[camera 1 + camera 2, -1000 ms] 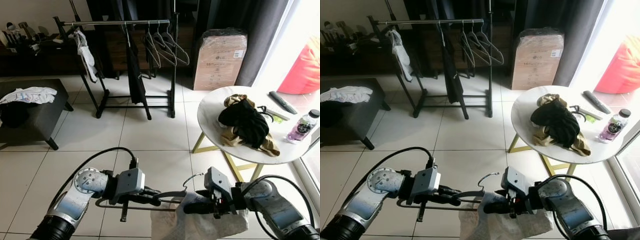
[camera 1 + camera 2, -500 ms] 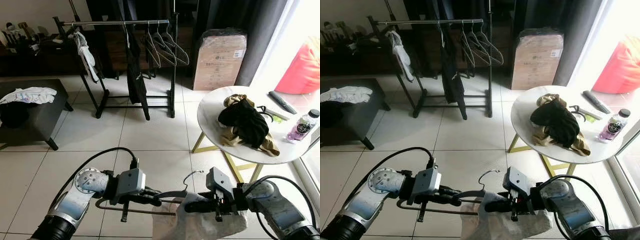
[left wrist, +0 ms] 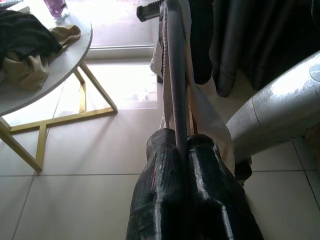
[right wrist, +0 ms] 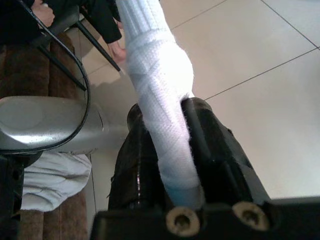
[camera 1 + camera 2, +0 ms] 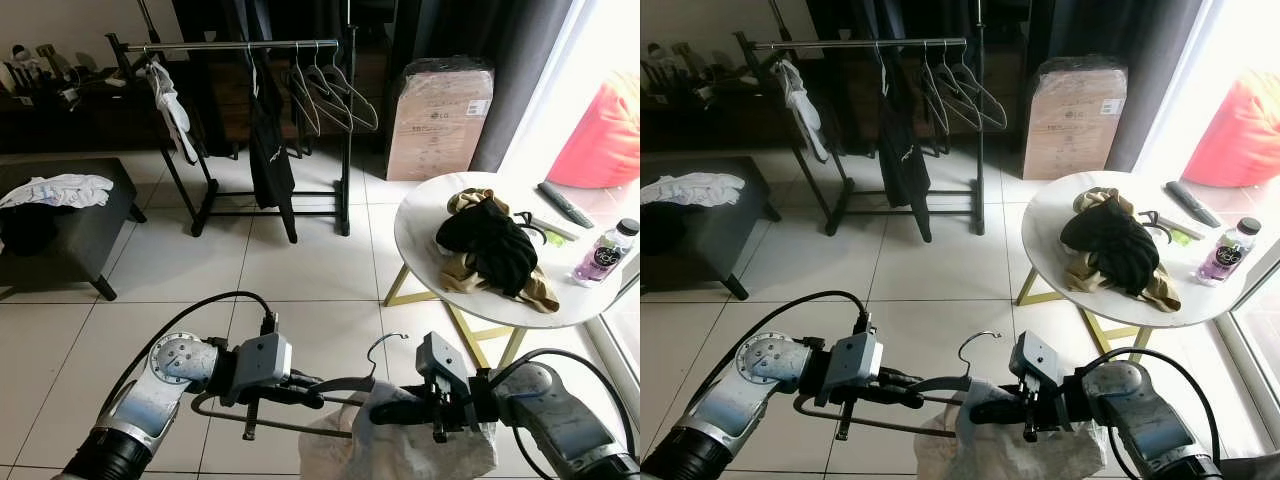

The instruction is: Hang hanger

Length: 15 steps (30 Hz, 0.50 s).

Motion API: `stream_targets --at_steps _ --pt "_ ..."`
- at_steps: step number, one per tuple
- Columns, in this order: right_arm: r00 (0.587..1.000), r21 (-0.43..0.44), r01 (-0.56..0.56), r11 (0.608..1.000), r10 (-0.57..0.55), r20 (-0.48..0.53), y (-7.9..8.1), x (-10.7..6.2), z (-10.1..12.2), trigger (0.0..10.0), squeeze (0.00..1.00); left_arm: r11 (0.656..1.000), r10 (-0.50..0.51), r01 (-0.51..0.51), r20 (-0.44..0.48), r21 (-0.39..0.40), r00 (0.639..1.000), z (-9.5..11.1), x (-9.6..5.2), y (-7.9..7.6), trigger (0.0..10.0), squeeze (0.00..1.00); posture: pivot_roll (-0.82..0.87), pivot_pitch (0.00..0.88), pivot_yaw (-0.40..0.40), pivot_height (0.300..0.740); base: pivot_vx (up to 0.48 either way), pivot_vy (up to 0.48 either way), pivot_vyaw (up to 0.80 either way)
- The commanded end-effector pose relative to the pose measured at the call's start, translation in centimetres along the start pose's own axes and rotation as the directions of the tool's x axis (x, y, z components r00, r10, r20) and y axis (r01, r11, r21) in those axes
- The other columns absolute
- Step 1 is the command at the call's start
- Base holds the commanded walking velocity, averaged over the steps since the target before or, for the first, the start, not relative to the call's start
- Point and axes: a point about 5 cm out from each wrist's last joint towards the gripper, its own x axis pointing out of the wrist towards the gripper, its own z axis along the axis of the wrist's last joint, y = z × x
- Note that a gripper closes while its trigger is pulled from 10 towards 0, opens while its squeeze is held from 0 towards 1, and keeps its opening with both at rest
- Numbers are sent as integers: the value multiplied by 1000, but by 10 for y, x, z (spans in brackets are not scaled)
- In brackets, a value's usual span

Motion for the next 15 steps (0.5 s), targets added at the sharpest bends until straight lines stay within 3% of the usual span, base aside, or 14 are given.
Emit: stream_targets --at_steps 1,3,4,15 --pt "997 -14 -18 1000 19 77 0 1 11 0 0 1000 -6 6 -2 3 1000 3 -3 1 10000 0 -98 159 15 740 0 0 0" --pt "997 -14 -18 1000 19 75 0 1 10 0 0 1000 -10 10 -2 -1 1000 3 -3 1 10000 0 -98 159 15 740 0 0 0" --pt "998 -15 -17 1000 17 67 1 1 9 0 0 1000 -18 18 -5 -20 1000 2 -4 0 10000 976 -98 160 15 740 0 0 0" --pt "999 -10 7 1000 -6 50 -2 1 5 0 0 997 -61 61 -13 -41 998 4 -8 -4 10000 1000 -96 159 13 740 0 0 0"
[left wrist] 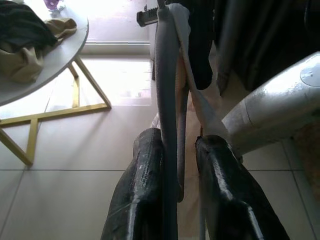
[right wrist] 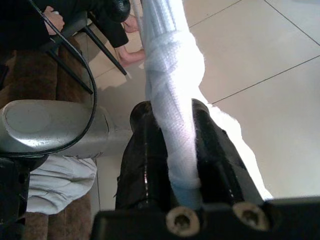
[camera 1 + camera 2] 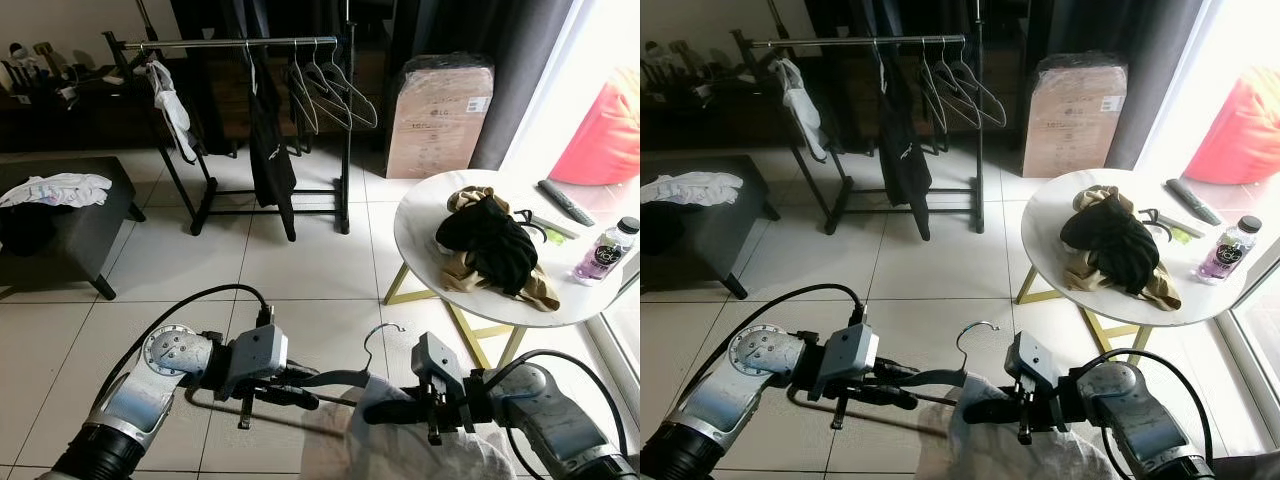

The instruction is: Hang hanger

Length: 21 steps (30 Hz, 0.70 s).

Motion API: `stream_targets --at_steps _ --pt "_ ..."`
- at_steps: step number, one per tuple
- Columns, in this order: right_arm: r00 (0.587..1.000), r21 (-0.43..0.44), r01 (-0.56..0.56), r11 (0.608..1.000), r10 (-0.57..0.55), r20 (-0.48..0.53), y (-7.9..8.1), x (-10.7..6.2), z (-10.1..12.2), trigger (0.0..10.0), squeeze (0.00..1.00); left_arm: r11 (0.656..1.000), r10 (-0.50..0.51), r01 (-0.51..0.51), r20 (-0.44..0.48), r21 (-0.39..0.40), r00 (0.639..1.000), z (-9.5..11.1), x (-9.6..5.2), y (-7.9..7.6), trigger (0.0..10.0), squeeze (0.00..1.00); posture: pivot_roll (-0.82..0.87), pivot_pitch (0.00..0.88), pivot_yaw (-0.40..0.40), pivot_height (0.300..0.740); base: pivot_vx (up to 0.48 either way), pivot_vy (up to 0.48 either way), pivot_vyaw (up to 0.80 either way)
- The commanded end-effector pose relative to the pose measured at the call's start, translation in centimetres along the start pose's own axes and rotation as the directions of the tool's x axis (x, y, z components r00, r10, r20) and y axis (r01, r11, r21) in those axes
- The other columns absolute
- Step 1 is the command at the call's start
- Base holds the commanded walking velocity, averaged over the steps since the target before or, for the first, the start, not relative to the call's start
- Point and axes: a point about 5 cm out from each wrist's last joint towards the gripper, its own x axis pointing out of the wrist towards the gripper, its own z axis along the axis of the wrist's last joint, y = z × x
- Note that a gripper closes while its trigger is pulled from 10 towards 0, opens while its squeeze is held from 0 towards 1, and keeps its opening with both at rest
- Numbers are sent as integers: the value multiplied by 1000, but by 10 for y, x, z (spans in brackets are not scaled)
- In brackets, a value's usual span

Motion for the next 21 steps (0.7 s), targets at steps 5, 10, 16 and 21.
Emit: stream_targets --at_steps 5,10,16,21 --pt "999 -7 29 1000 -29 28 -3 -3 2 0 0 999 -44 44 -11 -4 999 1 -4 -6 10000 1000 -92 159 12 740 0 0 0" --pt "998 -19 58 998 -58 1 -6 -2 -1 0 0 999 -23 25 -57 35 998 0 -6 -5 10000 1000 -92 160 12 740 0 0 0" --pt "990 -79 138 987 -140 -21 -14 0 -3 0 0 996 58 -51 -84 74 995 7 -11 3 10000 1000 -92 156 15 740 0 0 0" --pt "983 -169 158 973 -172 -71 -15 1 -8 0 0 997 47 -41 -82 67 996 12 -22 -4 10000 1000 -90 150 19 740 0 0 0"
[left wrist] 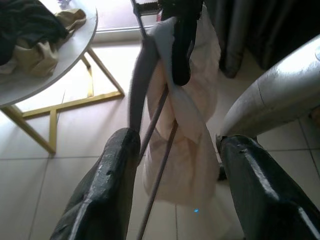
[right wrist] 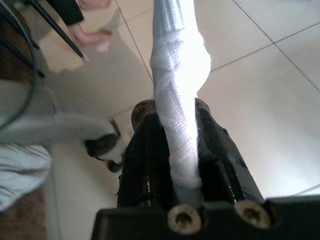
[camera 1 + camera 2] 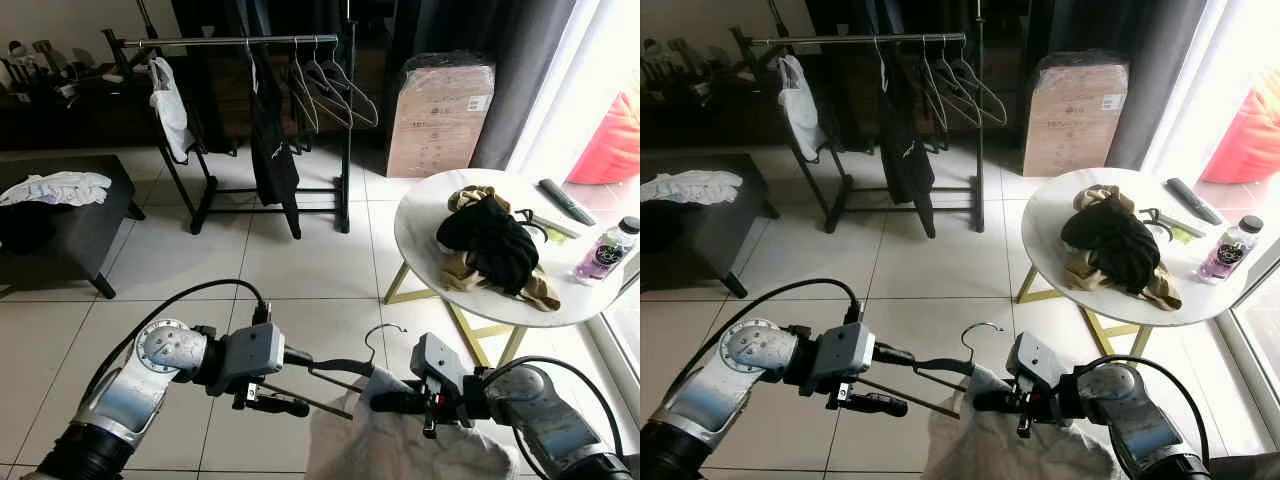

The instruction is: Hang hanger

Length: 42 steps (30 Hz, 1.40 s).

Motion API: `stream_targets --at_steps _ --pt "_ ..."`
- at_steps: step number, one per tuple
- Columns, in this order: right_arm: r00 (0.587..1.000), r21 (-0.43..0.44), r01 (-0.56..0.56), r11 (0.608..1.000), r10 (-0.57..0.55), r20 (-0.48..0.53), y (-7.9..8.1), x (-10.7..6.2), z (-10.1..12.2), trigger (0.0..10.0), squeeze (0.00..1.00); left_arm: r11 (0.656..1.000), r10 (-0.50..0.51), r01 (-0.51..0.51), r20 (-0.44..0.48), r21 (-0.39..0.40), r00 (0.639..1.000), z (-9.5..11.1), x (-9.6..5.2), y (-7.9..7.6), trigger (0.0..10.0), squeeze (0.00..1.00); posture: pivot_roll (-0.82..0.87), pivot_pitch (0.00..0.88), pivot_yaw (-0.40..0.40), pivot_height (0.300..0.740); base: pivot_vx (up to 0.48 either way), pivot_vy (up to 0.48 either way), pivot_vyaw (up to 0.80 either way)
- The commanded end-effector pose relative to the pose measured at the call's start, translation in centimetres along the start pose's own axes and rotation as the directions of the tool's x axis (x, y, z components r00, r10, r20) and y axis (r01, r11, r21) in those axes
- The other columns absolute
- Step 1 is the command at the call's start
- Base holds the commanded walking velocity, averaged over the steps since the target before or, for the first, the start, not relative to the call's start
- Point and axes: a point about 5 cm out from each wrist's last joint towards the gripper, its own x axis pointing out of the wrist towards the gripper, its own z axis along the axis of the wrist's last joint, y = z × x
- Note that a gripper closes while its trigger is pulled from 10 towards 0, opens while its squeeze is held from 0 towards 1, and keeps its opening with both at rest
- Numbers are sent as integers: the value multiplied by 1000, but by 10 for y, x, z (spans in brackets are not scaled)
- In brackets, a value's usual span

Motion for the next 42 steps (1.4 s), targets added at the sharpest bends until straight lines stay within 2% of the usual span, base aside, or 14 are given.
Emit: stream_targets --at_steps 1,8,13,14,15,16,18,22,26,27,30,36,40,42 --pt "1000 -46 6 999 -6 -2 -1 1 3 0 0 1000 -7 7 -3 -21 1000 -2 -8 -5 10000 1000 -90 149 19 740 0 0 0" --pt "999 -29 47 998 -47 -4 -4 3 -3 0 0 999 10 -11 -18 -50 1000 -1 -20 -12 10000 1000 -82 142 21 740 0 0 0" --pt "994 2 87 996 -87 71 -7 -1 2 0 0 962 239 -225 78 -155 968 1 -32 0 10000 1000 -80 136 24 740 0 0 0" --pt "994 -13 86 996 -85 68 -7 -1 3 0 0 945 289 -266 109 -191 951 2 -34 4 10000 1000 -80 136 24 740 0 0 0" --pt "996 -50 77 996 -74 53 -5 -1 2 0 0 900 400 -350 169 -261 901 5 -40 12 10000 1000 -84 137 24 740 0 0 0" --pt "996 -50 77 996 -74 53 -5 -1 2 0 0 900 400 -350 169 -261 901 5 -40 12 10000 1000 -84 137 24 740 0 0 0" --pt "998 -78 54 996 -50 44 -1 -1 2 0 0 852 480 -401 197 -338 855 4 -45 17 10000 1000 -82 140 22 740 0 0 0" --pt "999 -114 19 993 -13 51 2 -2 7 0 0 712 645 -498 180 -495 743 -9 -61 20 10000 1000 -79 144 21 740 0 0 0" --pt "986 -49 142 989 -138 89 -12 -1 15 0 0 671 686 -550 137 -497 714 -11 -65 17 10000 1000 -73 144 22 740 0 0 0" --pt "965 3 242 970 -241 108 -23 0 20 0 0 647 709 -565 132 -512 693 -11 -64 16 10000 1000 -71 143 22 740 0 0 0" --pt "913 103 362 926 -375 160 -38 -3 36 0 0 590 755 -586 121 -556 645 -12 -62 10 10000 1000 -68 143 25 740 0 0 0" --pt "869 184 364 913 -404 285 -39 -8 64 0 0 497 807 -549 125 -673 577 -13 -57 -2 10000 1000 -69 142 25 740 0 0 0" --pt "872 172 350 921 -387 301 -33 -7 73 0 0 416 854 -540 109 -731 509 -11 -45 -7 10000 1000 -64 142 25 740 0 0 0" --pt "870 172 343 923 -381 311 -30 -7 78 0 0 387 863 -550 81 -740 498 -13 -38 -10 10000 1000 -67 141 24 740 0 0 0"
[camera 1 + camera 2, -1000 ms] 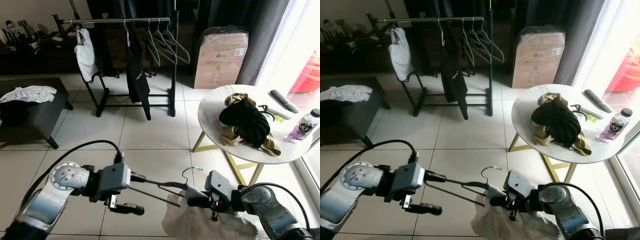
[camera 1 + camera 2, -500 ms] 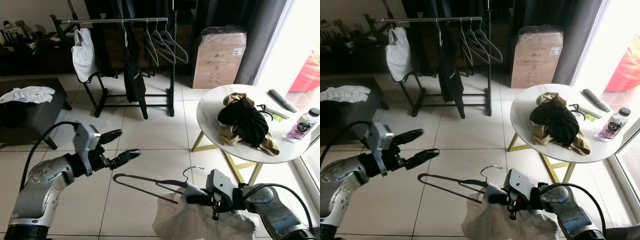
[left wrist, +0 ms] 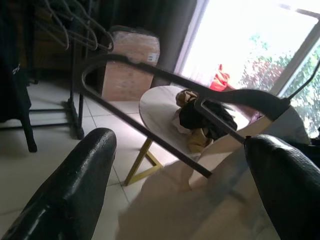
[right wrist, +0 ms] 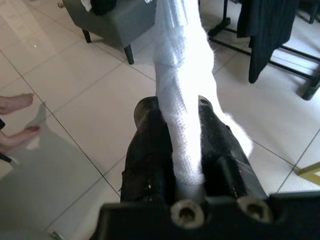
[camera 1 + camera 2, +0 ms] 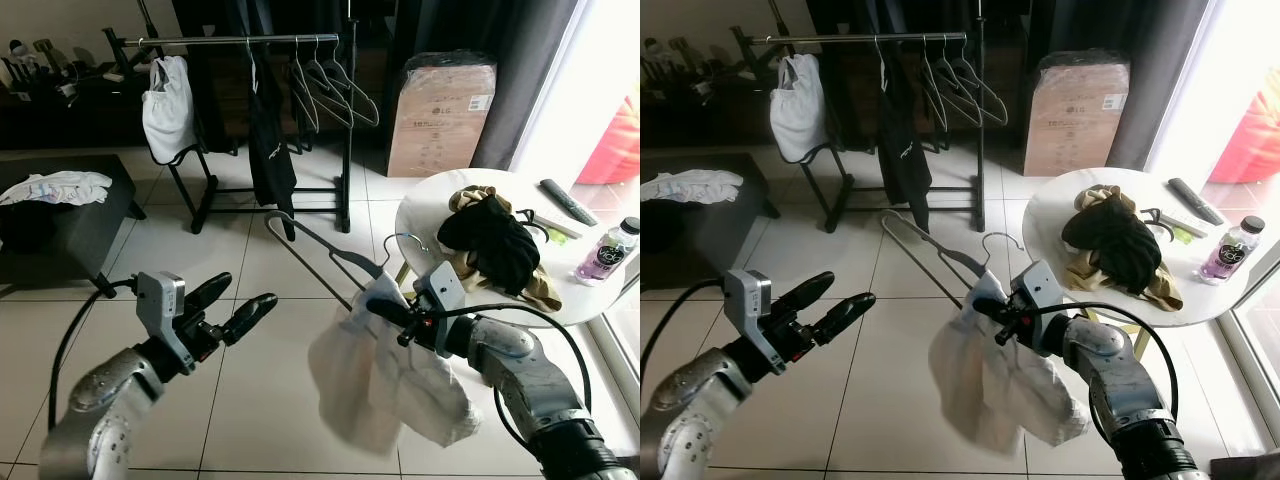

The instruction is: Hang hanger

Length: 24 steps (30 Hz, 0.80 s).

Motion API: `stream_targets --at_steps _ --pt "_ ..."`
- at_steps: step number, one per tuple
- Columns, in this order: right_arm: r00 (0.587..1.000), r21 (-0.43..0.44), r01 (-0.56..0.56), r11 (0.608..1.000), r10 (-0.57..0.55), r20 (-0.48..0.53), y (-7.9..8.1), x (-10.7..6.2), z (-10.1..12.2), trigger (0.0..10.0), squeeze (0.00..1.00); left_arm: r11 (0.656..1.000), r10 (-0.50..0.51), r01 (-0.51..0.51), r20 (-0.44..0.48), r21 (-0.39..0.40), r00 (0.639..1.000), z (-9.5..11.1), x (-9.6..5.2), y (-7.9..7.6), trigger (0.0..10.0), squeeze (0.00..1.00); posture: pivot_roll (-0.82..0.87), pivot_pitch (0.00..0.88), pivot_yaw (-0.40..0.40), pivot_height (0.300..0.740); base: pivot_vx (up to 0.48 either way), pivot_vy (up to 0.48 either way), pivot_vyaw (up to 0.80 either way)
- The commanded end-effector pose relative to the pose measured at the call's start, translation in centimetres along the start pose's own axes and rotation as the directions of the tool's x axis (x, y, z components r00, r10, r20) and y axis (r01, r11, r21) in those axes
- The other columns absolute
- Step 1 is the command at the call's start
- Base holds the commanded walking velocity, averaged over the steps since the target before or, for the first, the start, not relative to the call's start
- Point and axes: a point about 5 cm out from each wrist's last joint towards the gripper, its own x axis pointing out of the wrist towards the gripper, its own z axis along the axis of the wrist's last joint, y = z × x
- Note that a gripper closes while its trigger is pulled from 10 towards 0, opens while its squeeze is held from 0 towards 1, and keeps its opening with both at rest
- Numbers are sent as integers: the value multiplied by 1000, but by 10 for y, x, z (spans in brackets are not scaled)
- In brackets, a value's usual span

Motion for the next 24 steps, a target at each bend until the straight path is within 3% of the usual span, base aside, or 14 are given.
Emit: stream_targets --at_steps 1,8,11,12,13,14,18,19,24 --pt "998 -7 -24 1000 24 60 6 -1 15 0 0 998 63 -63 -29 -2 998 -12 -3 -1 10000 1000 -72 142 23 740 0 0 0" --pt "988 -22 -93 995 95 122 18 -8 33 0 0 970 224 -228 -61 -89 973 -37 -7 18 10000 1000 -77 136 22 740 0 0 0" --pt "980 -31 -135 990 138 144 25 -10 37 0 0 967 219 -228 -88 -112 972 -50 -7 18 10000 1000 -83 132 20 740 0 0 0" --pt "970 -40 -184 982 188 154 33 -13 38 0 0 964 229 -241 -110 -108 967 -59 -5 17 10000 212 -88 132 18 740 0 0 0" --pt "970 -40 -184 982 188 154 33 -13 38 0 0 964 229 -241 -110 -108 967 -59 -5 17 10000 212 -88 132 18 740 0 0 0" --pt "961 -52 -225 973 230 153 42 -16 38 0 0 959 247 -260 -115 -110 962 -64 0 17 10000 0 -88 132 18 740 0 0 0" --pt "941 -65 -296 953 303 150 57 -20 39 0 0 955 263 -277 -127 -104 956 -72 8 20 10000 0 -98 143 14 740 0 0 0" --pt "929 -76 -331 941 338 149 66 -21 41 0 0 961 238 -254 -142 -106 961 -77 12 18 10000 0 -104 152 12 740 0 0 0" --pt "908 -88 -377 922 386 161 80 -19 47 0 0 984 106 -132 -204 -119 973 -88 16 9 10000 0 -114 159 8 740 0 0 0"
